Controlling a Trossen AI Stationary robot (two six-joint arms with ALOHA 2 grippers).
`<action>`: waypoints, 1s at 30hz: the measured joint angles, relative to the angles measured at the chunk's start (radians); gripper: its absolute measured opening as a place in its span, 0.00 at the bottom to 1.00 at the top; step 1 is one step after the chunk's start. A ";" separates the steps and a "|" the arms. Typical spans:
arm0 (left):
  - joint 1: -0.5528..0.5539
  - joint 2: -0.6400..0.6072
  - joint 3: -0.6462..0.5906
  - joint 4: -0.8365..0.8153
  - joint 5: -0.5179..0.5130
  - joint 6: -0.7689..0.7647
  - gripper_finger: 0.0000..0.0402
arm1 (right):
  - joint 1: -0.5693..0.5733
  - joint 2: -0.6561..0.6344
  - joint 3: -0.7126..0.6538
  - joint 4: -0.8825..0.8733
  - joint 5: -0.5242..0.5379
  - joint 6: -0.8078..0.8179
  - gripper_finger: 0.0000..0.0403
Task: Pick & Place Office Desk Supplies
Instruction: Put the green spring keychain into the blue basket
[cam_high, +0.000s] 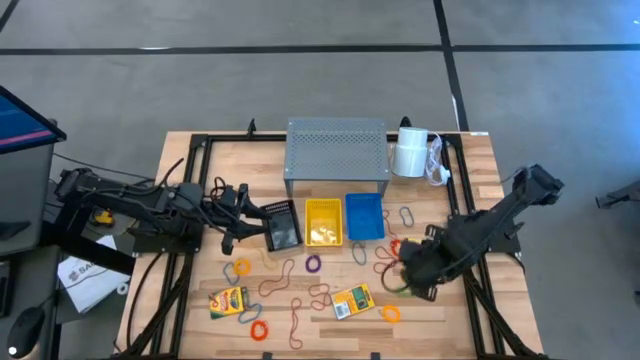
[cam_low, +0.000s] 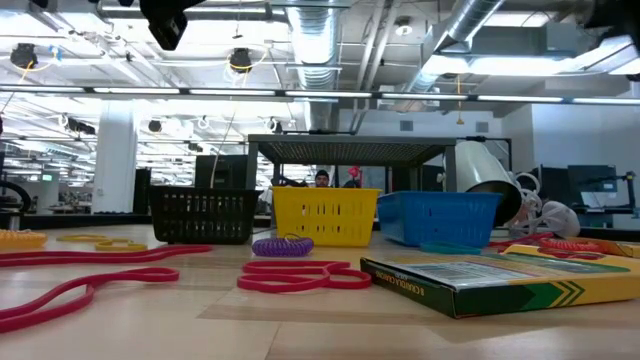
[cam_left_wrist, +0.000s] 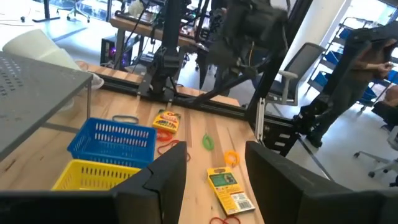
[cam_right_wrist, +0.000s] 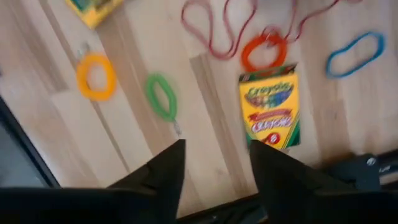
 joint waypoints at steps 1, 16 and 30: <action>0.000 0.000 0.000 -0.004 0.000 0.000 0.40 | 0.009 0.022 0.000 0.000 -0.006 0.005 0.50; 0.000 0.000 0.000 -0.005 0.017 0.052 0.40 | 0.172 0.245 0.000 0.154 -0.016 0.189 0.49; 0.000 0.002 0.000 -0.005 0.019 0.109 0.40 | 0.185 0.363 -0.001 0.160 -0.018 0.146 0.51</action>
